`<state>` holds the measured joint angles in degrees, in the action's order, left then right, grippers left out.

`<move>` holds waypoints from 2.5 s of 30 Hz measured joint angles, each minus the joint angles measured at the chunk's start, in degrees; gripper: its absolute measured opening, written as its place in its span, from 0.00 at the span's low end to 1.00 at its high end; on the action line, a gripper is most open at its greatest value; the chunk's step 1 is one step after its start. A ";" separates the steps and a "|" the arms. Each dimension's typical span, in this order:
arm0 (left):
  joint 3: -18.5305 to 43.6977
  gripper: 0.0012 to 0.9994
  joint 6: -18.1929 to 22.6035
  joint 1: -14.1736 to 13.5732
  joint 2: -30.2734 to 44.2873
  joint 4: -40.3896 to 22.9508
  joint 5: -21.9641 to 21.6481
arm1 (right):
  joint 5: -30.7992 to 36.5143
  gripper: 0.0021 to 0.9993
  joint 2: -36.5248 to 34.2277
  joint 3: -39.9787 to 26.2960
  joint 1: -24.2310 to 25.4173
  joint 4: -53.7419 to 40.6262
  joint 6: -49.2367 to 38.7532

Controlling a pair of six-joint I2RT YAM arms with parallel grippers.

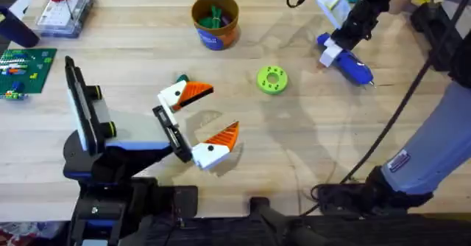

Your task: Pick up the gripper from the table and insert it into the empty holder that is missing its gripper. Then pick up a screw, insert it into the mounting hole, and use the screwdriver to tighten it. Finally, clean up the table by picking up the vegetable and placing it into the bucket.

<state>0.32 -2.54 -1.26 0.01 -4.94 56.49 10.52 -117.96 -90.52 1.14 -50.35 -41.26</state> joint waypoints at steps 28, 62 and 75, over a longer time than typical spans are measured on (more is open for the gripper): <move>44.57 0.99 12.39 0.00 39.61 -37.14 -33.35 | -9.82 1.00 50.14 0.48 -13.79 -15.09 23.81; 54.73 0.99 5.88 0.00 89.76 -39.78 -50.34 | -16.03 0.99 64.35 17.16 -13.87 -22.08 29.13; 55.58 0.02 5.28 0.22 93.68 -37.92 -51.80 | -16.17 1.00 62.72 17.18 -13.87 -22.15 29.29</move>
<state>55.90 2.74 -1.04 93.69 -42.86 4.69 -5.65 -55.24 -73.34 -12.73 -72.50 -11.98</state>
